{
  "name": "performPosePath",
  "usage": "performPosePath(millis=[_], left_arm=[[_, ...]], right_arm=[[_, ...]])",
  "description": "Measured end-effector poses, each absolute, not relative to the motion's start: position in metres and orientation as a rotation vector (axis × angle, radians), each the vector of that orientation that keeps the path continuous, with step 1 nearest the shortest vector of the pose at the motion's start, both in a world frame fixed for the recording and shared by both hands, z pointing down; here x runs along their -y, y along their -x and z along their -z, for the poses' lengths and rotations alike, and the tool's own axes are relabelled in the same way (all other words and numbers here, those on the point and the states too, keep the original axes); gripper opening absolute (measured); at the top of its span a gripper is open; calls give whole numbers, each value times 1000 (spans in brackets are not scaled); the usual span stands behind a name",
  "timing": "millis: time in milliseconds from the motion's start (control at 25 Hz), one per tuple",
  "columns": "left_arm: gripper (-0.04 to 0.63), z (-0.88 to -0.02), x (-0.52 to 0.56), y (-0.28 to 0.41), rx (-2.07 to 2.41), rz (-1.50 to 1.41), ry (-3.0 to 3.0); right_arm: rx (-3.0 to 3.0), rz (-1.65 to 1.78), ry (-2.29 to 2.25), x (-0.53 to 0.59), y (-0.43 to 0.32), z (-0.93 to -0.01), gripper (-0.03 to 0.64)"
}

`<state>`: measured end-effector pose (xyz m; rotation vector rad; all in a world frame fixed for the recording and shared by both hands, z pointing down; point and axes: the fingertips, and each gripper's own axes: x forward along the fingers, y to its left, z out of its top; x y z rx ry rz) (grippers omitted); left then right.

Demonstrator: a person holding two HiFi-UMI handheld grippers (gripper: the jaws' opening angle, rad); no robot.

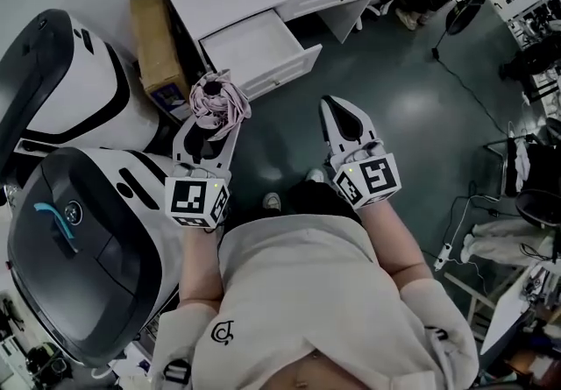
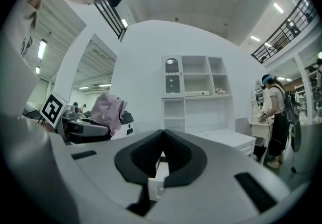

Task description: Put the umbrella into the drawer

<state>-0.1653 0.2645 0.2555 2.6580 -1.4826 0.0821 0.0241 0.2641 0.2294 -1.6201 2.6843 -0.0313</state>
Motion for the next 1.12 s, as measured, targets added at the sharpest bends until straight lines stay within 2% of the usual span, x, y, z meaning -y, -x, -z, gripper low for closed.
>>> performPosePath(millis=[480, 800, 1120], left_arm=[[245, -275, -170, 185, 1687, -154, -2497], [245, -300, -67, 154, 1773, -215, -2372], [245, -362, 17, 110, 1776, -365, -2287]], right_arm=[[-2853, 82, 1370, -126, -3, -261, 6], [-2982, 87, 1190, -3, -18, -280, 6], [-3052, 145, 1057, 88, -47, -307, 6]])
